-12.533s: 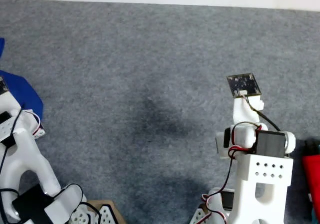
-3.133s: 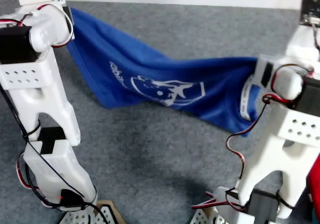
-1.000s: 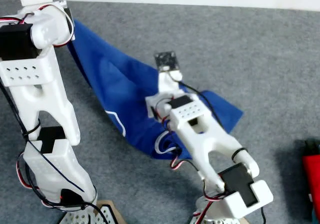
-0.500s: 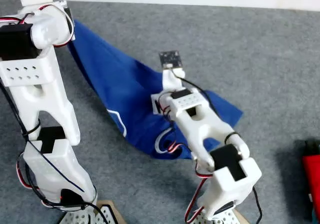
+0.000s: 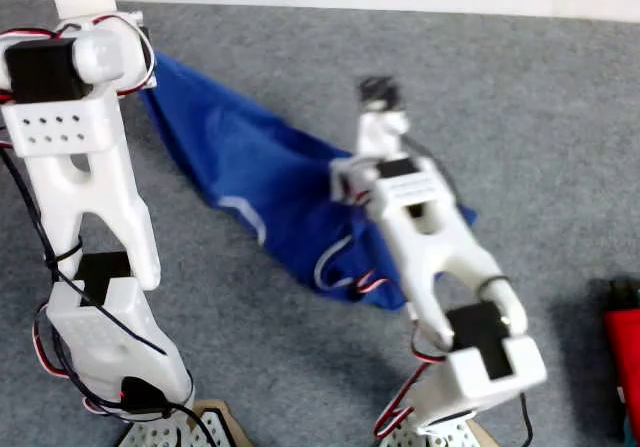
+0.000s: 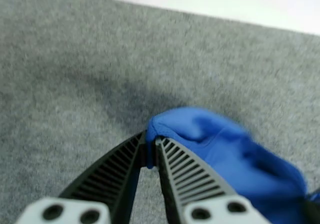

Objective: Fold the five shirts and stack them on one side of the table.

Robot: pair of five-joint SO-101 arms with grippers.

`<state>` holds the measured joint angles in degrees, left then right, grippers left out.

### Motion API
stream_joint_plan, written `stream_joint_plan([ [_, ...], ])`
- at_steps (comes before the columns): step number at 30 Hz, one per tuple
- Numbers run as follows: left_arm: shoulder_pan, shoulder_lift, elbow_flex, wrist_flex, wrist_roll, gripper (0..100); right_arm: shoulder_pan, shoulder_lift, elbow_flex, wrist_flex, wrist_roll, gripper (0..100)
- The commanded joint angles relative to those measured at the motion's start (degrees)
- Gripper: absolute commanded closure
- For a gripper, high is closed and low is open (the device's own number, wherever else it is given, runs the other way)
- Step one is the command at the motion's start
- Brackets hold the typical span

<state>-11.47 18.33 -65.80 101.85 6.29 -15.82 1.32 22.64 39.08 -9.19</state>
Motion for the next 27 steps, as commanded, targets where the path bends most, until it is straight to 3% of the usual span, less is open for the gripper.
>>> stream_joint_plan([
  [1,-0.7,-1.9,0.9,-2.6,0.6,99,8.0,-7.8,-5.7,0.3,0.7,99.3],
  [9,-0.7,-1.1,1.4,-7.1,0.6,99,18.9,-5.1,-19.1,0.3,4.0,99.3],
  [15,-0.7,5.9,1.2,-25.8,0.7,99,20.1,11.4,-42.1,1.3,4.7,99.3],
  [17,-0.7,9.5,1.1,-30.5,0.7,99,20.1,16.8,-50.2,5.9,4.9,99.3],
  [23,-2.1,15.6,0.9,-31.3,0.7,99,18.1,27.1,-67.5,32.1,10.5,99.3],
  [27,-3.4,16.1,0.9,-31.4,0.7,99,17.9,31.3,-70.2,37.8,10.8,99.3],
])
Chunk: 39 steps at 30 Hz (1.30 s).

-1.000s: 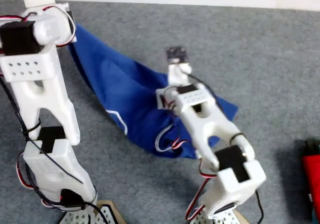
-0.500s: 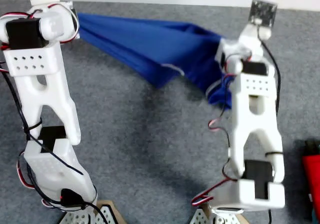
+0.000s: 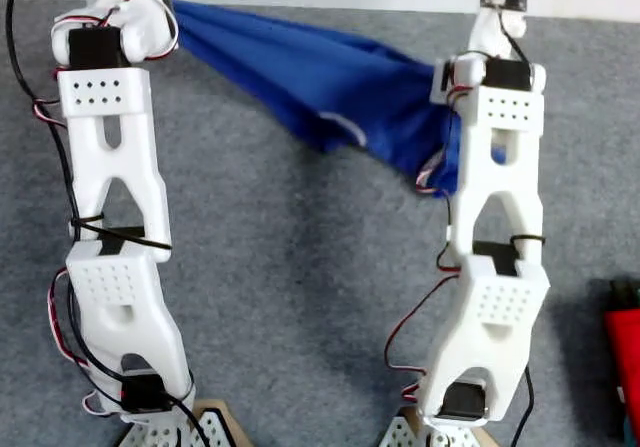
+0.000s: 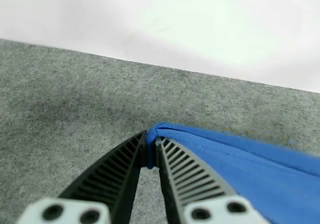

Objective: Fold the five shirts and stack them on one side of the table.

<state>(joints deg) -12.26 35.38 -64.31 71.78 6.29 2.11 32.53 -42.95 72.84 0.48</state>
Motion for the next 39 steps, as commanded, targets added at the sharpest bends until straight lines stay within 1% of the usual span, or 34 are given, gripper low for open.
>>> stream_joint_plan([
  [1,-2.9,-1.0,-0.7,-1.1,0.8,99,-0.1,0.5,-5.0,5.2,1.6,99.3],
  [4,-2.9,-1.7,-1.5,0.3,0.8,99,-4.2,-0.2,-5.1,15.3,8.6,99.2],
  [6,-2.7,-3.1,-3.2,5.8,0.8,99,-6.4,-1.3,-5.1,21.9,9.5,99.2],
  [8,-2.0,-4.5,-4.4,12.0,0.8,99,-7.3,-2.5,-5.1,26.4,9.5,99.2],
  [12,-0.9,-5.9,-6.0,24.8,0.7,99,-7.3,-5.1,-1.3,28.3,10.5,98.8],
  [14,-0.8,-5.8,-5.5,28.9,0.6,99,-7.7,-7.4,4.5,28.3,14.2,96.4],
  [17,-2.2,-5.8,-3.2,29.5,0.4,99,-9.3,-13.6,16.0,28.2,17.3,87.7],
  [19,-2.5,-5.8,-3.0,29.5,0.5,99,-11.8,-19.5,24.3,28.0,19.4,83.4],
  [22,-2.5,-5.8,-3.1,29.5,0.5,99,-16.7,-30.5,35.9,27.3,20.2,82.6],
  [25,-2.4,-5.9,-3.1,29.5,0.6,99,-19.1,-42.6,45.6,22.8,19.1,82.6],
  [29,-2.7,-5.8,-2.9,29.5,0.6,99,-19.1,-53.1,59.1,11.6,11.6,82.6],
  [32,-2.8,-5.8,-2.9,29.5,0.6,99,-21.1,-54.2,69.4,0.8,6.3,82.6],
  [35,-2.8,-5.8,-2.9,29.5,0.6,99,-22.9,-52.4,76.2,-10.4,3.3,82.6],
  [37,-2.8,-5.8,-2.8,29.5,0.6,99,-23.1,-50.6,77.5,-16.0,2.5,82.6],
  [39,-2.8,-5.8,-2.8,29.5,0.6,99,-23.3,-48.7,77.4,-18.3,2.4,82.6],
])
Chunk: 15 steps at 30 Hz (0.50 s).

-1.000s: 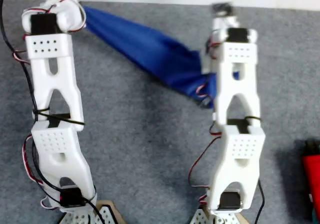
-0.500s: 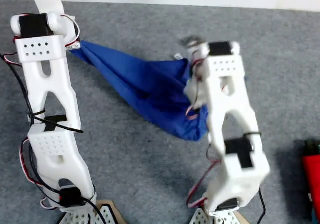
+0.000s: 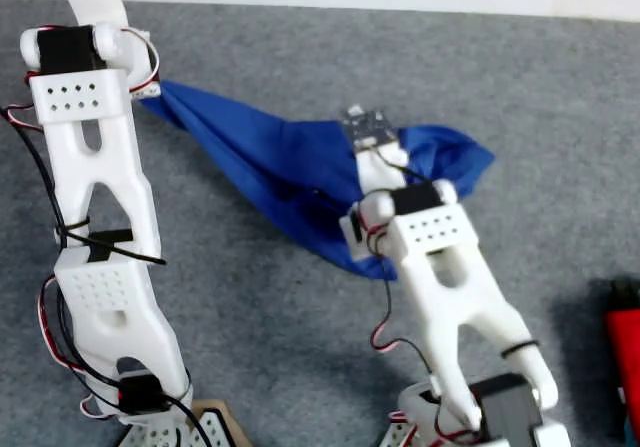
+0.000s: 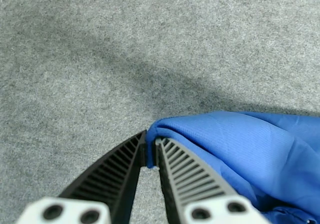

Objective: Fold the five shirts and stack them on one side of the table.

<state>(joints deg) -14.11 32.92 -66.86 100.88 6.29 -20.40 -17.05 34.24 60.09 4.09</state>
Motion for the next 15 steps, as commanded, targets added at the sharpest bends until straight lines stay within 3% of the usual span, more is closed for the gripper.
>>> stream_joint_plan([
  [1,-1.0,-3.3,-0.2,0.4,0.6,99,-1.2,1.4,0.1,-6.7,-1.2,82.6],
  [8,-1.6,-2.4,-0.4,0.4,0.6,99,-4.9,2.9,0.7,-13.1,-1.1,82.6],
  [15,-2.0,0.6,-0.7,0.4,0.6,99,5.1,2.6,4.2,-13.6,-1.0,82.6],
])
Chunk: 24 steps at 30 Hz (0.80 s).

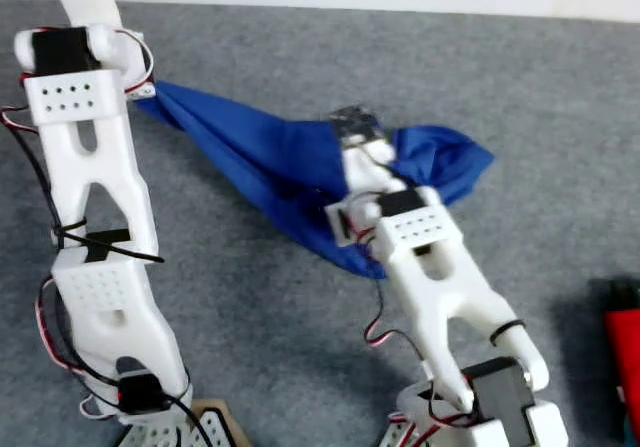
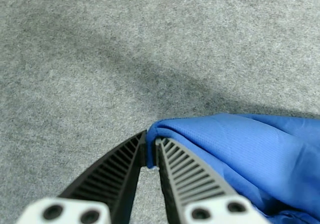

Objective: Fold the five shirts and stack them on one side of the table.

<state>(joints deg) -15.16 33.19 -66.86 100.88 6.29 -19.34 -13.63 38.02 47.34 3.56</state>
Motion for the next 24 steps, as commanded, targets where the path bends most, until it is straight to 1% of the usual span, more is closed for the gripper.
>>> stream_joint_plan([
  [1,-0.7,0.6,-0.7,0.4,0.6,99,5.1,-0.9,0.7,-0.8,-0.6,82.6],
  [4,0.0,1.2,-0.7,0.4,0.6,99,7.3,-0.5,0.9,-0.7,-1.1,82.6],
  [6,0.4,1.2,-0.7,0.4,0.6,99,8.0,-0.4,2.0,-1.5,-3.2,82.6],
  [10,0.5,0.7,-0.7,0.4,0.6,99,7.6,-0.4,4.0,-4.2,-4.3,82.6],
  [13,0.5,0.7,-0.7,0.4,0.6,99,5.9,-0.4,4.3,-3.8,-4.3,82.6],
  [18,0.5,1.0,-0.7,0.4,0.6,99,5.6,-0.4,6.0,-4.1,-4.6,82.6],
  [21,0.5,1.1,-0.7,0.4,0.6,99,5.6,-0.4,6.1,-4.7,-7.4,82.6],
  [24,0.5,1.1,-0.7,0.4,0.6,99,5.6,-0.2,6.8,-7.1,-7.9,82.6],
])
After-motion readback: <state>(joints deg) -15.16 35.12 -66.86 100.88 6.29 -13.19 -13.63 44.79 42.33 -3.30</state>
